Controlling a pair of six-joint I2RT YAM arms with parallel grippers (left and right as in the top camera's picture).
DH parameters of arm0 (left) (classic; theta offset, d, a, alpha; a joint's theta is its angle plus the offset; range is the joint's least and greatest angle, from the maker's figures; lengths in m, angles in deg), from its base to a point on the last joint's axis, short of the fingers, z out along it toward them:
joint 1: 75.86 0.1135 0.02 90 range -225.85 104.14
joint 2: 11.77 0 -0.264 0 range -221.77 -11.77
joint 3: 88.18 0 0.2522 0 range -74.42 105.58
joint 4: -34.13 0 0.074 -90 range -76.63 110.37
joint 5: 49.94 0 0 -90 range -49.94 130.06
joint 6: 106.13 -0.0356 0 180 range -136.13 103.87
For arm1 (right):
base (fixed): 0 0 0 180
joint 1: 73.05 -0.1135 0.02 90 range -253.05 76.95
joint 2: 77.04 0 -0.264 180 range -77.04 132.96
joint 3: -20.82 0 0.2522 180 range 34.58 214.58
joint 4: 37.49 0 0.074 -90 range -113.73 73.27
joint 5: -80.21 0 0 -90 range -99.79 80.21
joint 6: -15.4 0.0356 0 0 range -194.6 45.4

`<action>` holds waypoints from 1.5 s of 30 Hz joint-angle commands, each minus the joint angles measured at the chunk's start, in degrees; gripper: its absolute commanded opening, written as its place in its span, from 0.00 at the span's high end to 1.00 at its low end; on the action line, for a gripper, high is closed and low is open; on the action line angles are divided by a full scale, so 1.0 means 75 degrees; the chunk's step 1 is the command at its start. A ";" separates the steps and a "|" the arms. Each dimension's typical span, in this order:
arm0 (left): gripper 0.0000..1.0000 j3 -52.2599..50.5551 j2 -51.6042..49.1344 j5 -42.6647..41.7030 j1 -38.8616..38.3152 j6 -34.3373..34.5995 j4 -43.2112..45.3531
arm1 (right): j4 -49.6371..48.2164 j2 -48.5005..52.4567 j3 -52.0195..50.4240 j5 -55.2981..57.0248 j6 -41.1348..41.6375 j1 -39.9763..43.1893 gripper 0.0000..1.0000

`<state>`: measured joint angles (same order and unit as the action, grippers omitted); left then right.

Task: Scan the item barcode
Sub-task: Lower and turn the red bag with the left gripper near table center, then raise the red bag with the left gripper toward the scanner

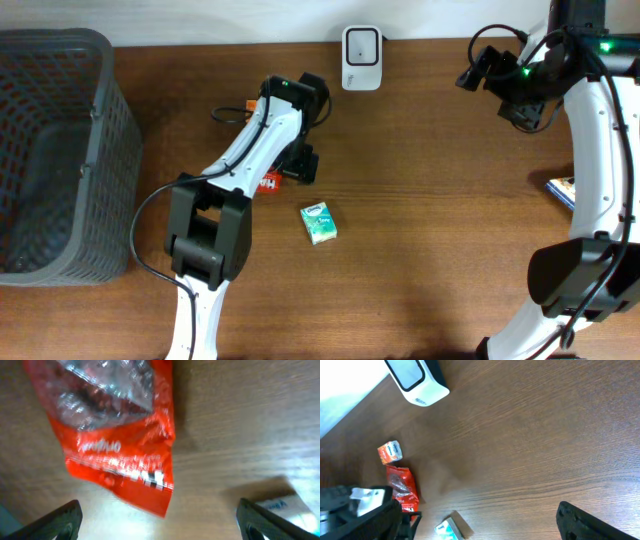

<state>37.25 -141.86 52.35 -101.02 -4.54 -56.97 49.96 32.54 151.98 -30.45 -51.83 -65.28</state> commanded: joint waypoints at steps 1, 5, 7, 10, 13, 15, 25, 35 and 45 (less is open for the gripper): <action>0.01 -0.0525 -0.0041 0.0256 -0.0012 -0.0600 0.0312 | 0.0006 0.0026 0.0000 0.0020 0.0032 -0.0035 0.01; 0.02 -0.0985 -0.0044 0.0615 -0.0012 -0.1332 0.0973 | 0.0006 0.0026 0.0000 0.0017 0.0032 -0.0035 0.01; 0.02 -0.1274 -0.0044 0.1087 -0.0012 -0.1329 0.1364 | 0.0006 0.0026 0.0000 0.0017 0.0032 -0.0035 0.01; 0.03 -0.1644 -0.0044 0.1623 -0.0012 -0.1332 0.1757 | 0.0006 0.0026 0.0000 0.0020 0.0032 -0.0035 0.01; 0.08 -0.1789 -0.0041 0.1751 -0.0003 -0.1332 0.1923 | 0.0006 0.0026 0.0000 0.0017 0.0032 -0.0035 0.01; 0.16 -0.1795 -0.0041 0.1868 0.0017 -0.1335 0.1967 | 0.0006 0.0026 0.0000 0.0017 0.0032 -0.0035 0.01; 0.84 -0.2151 -0.0044 0.1180 0.0303 -0.1352 0.2664 | 0.0006 0.0026 0.0000 0.0017 0.0032 -0.0035 0.01; 1.00 -0.1338 0.0210 -0.0259 0.0364 -0.1320 0.2229 | 0.0006 0.0026 0.0000 0.0020 0.0032 -0.0035 0.01; 1.00 -0.0187 0.1964 -0.4433 0.0734 -0.1215 0.2378 | 0.0003 0.0026 0.0000 0.0017 0.0032 -0.0035 0.01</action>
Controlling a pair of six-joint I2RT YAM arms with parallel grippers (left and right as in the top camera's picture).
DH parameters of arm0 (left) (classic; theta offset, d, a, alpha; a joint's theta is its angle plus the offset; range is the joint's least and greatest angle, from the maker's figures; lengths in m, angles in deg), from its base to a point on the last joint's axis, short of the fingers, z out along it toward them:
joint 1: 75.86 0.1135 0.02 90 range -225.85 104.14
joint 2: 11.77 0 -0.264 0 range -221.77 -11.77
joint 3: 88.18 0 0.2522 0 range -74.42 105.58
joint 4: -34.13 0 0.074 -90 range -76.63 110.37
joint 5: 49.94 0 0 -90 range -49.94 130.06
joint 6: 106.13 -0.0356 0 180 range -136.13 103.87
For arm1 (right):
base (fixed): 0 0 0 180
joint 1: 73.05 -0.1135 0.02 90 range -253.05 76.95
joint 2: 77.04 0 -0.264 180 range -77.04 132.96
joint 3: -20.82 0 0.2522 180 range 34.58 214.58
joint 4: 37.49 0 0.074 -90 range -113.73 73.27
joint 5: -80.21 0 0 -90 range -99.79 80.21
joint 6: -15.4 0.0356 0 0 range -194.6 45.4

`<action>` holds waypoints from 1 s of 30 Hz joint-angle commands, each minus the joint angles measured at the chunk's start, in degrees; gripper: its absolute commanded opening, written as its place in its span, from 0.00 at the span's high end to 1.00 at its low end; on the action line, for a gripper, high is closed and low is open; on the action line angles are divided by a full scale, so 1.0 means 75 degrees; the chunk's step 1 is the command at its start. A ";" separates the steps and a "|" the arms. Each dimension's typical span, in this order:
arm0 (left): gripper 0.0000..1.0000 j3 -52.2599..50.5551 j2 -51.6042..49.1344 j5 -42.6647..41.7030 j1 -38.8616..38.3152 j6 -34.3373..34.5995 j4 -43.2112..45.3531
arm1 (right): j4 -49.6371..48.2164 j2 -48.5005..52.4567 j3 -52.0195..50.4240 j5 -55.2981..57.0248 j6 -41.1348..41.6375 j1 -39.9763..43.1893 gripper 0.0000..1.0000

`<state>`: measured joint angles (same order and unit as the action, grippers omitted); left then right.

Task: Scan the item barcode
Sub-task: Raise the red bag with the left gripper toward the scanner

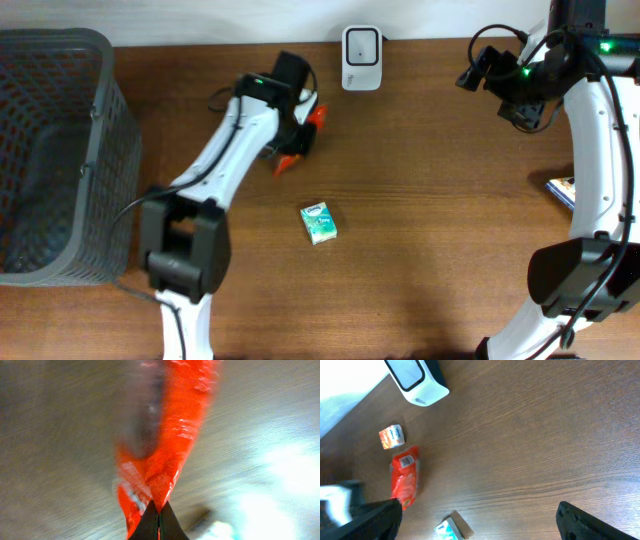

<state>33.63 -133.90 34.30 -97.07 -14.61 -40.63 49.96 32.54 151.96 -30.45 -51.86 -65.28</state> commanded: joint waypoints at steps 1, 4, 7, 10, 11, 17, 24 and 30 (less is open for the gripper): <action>1.00 0.0297 0.1026 -0.2486 0.0268 0.0323 0.0350 | 0.0006 0.0026 0.0006 0.0017 0.0035 -0.0035 0.01; 1.00 0.0286 0.1055 -0.3299 0.0338 0.0772 0.0720 | 0.0006 0.0026 0.0003 0.0017 0.0035 -0.0035 0.01; 1.00 0.0184 0.0866 -0.3561 0.0286 0.1169 0.0909 | 0.0006 0.0026 0.0003 0.0020 0.0035 -0.0035 0.01; 1.00 0.0184 0.0446 -0.4232 0.0146 0.1314 0.0970 | 0.0006 0.0026 0.0003 0.0017 0.0035 -0.0035 0.01; 1.00 0.0184 0.0326 -0.4427 0.0087 0.1314 0.0997 | 0.0006 0.0026 0.0003 0.0017 0.0035 -0.0035 0.02; 1.00 0.0184 -0.0341 -0.5423 -0.0565 0.1440 0.1183 | 0.0006 0.0026 0.0003 0.0017 0.0035 -0.0035 0.01; 1.00 0.0184 -0.0924 -0.4109 -0.0848 0.1652 0.1387 | 0.0003 0.0026 0.0003 0.0017 0.0035 -0.0035 0.01; 0.99 0.0184 -0.1090 0.0000 -0.0813 0.1652 0.1154 | 0.0006 0.0026 0.0003 0.0017 0.0035 -0.0035 0.01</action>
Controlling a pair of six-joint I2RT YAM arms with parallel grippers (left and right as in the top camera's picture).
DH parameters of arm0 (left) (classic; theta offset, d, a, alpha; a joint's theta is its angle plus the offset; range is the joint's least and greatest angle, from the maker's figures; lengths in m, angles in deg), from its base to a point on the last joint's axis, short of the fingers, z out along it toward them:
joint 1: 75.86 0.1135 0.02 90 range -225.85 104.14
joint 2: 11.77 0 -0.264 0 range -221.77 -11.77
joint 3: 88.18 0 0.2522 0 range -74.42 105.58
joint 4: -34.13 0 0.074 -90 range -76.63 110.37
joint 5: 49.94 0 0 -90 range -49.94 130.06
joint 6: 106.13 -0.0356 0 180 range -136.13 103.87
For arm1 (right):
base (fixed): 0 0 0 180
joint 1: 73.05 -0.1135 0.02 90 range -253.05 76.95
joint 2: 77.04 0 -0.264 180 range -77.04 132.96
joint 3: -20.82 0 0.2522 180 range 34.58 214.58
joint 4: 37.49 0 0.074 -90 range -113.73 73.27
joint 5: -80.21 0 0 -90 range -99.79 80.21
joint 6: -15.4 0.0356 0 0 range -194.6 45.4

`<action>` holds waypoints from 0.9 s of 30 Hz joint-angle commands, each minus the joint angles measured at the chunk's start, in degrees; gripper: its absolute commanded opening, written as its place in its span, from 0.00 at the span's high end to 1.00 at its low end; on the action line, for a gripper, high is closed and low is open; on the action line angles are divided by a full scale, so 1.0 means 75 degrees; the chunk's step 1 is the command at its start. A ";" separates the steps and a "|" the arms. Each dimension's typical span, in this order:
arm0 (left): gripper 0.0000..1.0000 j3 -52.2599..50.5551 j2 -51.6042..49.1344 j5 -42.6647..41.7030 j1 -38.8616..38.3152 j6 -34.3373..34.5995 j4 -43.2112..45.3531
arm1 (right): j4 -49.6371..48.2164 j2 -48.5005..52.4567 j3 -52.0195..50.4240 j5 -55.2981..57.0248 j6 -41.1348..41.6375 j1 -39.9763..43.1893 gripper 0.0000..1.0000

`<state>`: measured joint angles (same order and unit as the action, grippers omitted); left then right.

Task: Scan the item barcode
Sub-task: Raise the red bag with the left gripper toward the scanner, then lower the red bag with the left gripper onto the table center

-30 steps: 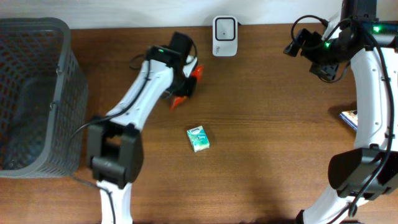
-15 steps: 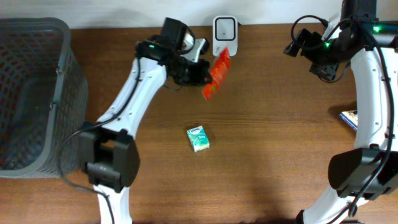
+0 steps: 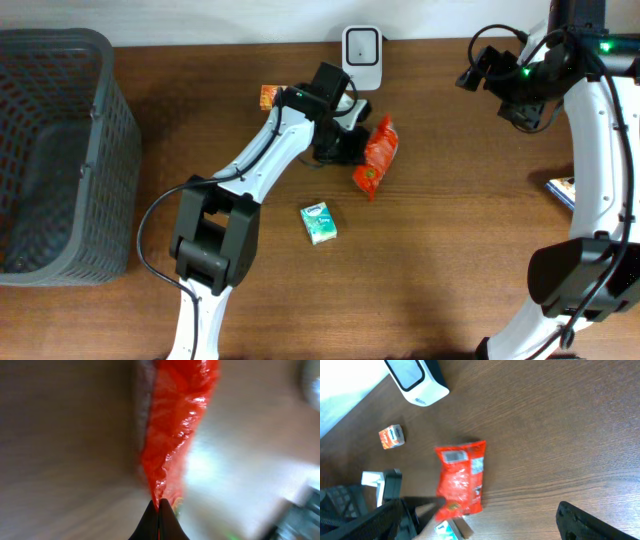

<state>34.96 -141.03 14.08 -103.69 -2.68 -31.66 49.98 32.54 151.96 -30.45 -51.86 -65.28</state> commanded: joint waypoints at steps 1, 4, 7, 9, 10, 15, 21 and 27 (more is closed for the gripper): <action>0.95 0.0006 -0.0137 0.3311 0.0070 0.0061 -0.0035 | 0.0003 0.0026 0.0003 0.0017 0.0035 -0.0035 0.02; 0.75 0.0012 -0.0137 0.4054 0.0070 0.0055 0.0026 | 0.0003 0.0026 0.0003 0.0020 0.0035 -0.0035 0.02; 0.51 0.0300 -0.0137 0.4191 0.0070 0.0052 -0.0134 | 0.0003 0.0026 0.0003 0.0017 0.0035 -0.0035 0.01; 0.38 0.0787 -0.0137 0.4188 0.0070 0.0055 -0.0522 | 0.0003 0.0026 0.0003 0.0017 0.0035 -0.0035 0.01; 0.37 0.1110 -0.0137 0.4188 0.0070 0.0052 -0.0772 | 0.0003 0.0026 0.0003 0.0017 0.0035 -0.0035 0.01; 0.38 0.3118 -0.0137 0.4182 0.0134 0.0058 -0.2072 | 0.0003 0.0026 0.0003 0.0017 0.0035 -0.0035 0.02; 0.83 0.3407 -0.0414 0.3188 0.0117 0.0061 -0.1923 | 0.0003 0.0026 0.0003 0.0017 0.0035 -0.0035 0.01; 0.99 0.3407 -0.1635 0.2407 -0.0073 0.0058 -0.1577 | 0.0003 0.0026 0.0003 0.0017 0.0035 -0.0035 0.01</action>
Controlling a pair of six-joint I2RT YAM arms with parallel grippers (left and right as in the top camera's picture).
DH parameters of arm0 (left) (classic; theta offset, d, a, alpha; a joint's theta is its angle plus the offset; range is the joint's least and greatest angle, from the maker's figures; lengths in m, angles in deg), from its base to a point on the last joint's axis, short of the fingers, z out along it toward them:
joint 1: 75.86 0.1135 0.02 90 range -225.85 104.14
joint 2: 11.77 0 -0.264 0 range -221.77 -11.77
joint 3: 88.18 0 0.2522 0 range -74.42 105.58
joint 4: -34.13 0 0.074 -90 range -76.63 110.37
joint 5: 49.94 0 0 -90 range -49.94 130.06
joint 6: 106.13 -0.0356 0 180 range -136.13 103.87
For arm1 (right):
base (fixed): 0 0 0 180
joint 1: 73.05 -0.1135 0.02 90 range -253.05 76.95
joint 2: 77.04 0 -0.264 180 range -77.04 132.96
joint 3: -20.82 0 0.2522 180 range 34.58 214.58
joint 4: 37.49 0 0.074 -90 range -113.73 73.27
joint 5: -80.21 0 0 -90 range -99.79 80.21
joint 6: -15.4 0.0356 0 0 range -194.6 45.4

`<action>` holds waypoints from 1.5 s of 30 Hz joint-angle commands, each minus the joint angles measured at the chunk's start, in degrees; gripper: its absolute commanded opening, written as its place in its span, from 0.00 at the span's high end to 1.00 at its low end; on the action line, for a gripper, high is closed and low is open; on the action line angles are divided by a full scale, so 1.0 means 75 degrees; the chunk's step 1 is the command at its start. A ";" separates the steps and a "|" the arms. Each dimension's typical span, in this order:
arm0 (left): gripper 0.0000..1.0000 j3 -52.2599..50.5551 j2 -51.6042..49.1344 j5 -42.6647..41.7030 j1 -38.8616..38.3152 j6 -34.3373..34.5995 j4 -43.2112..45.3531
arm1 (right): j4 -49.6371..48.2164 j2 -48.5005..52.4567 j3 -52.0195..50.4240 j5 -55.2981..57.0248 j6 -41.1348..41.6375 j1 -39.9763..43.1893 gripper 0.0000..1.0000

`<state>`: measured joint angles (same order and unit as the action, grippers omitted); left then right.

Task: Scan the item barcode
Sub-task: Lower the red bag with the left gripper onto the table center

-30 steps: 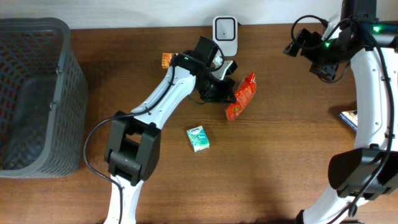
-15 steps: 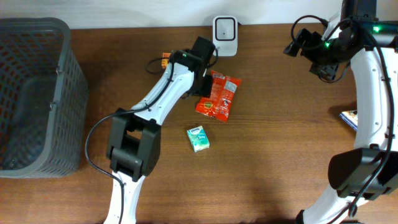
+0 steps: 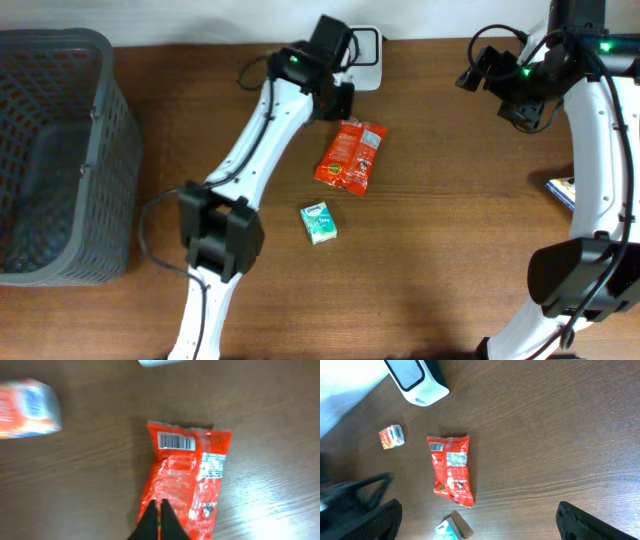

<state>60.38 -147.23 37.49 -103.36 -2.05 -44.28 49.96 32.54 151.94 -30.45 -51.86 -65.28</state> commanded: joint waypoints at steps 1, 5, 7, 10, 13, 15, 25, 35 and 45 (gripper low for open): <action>1.00 0.0017 -0.1049 -0.0839 -0.0192 -0.0026 0.0178 | 0.0006 0.0026 0.0006 0.0017 0.0035 -0.0035 0.01; 1.00 0.0017 -0.1600 -0.0828 -0.0475 -0.0029 0.0323 | 0.0006 0.0026 0.0006 0.0017 0.0035 -0.0035 0.01; 1.00 0.0017 -0.1725 -0.0799 -0.0560 -0.0035 0.0303 | 0.0006 0.0026 0.0006 0.0017 0.0035 -0.0035 0.01; 1.00 0.0017 -0.1813 -0.0659 -0.0632 -0.0055 0.0044 | 0.0006 0.0026 0.0006 0.0017 0.0035 -0.0035 0.01; 1.00 0.0061 -0.1769 -0.0694 -0.0635 -0.0055 -0.0434 | 0.0006 0.0026 0.0006 0.0017 0.0035 -0.0035 0.01; 1.00 0.0233 -0.1644 -0.0752 -0.0632 -0.0052 -0.0930 | 0.0006 0.0026 0.0006 0.0017 0.0035 -0.0035 0.01; 1.00 0.2005 -0.1075 -0.0682 -0.0627 -0.0047 -0.1513 | 0.0006 0.0026 0.0006 0.0017 0.0035 -0.0035 0.02; 1.00 -0.0087 -0.1180 -0.0688 -0.0627 -0.0055 0.0898 | 0.0006 0.0026 0.0006 0.0017 0.0035 -0.0035 0.02; 1.00 -0.0621 -0.1023 -0.0839 -0.0580 -0.0050 0.1443 | 0.0006 0.0026 0.0006 0.0017 0.0035 -0.0035 0.01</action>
<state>54.94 -156.57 32.75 -108.00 -1.96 -32.28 49.96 32.54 151.94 -30.45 -51.86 -65.28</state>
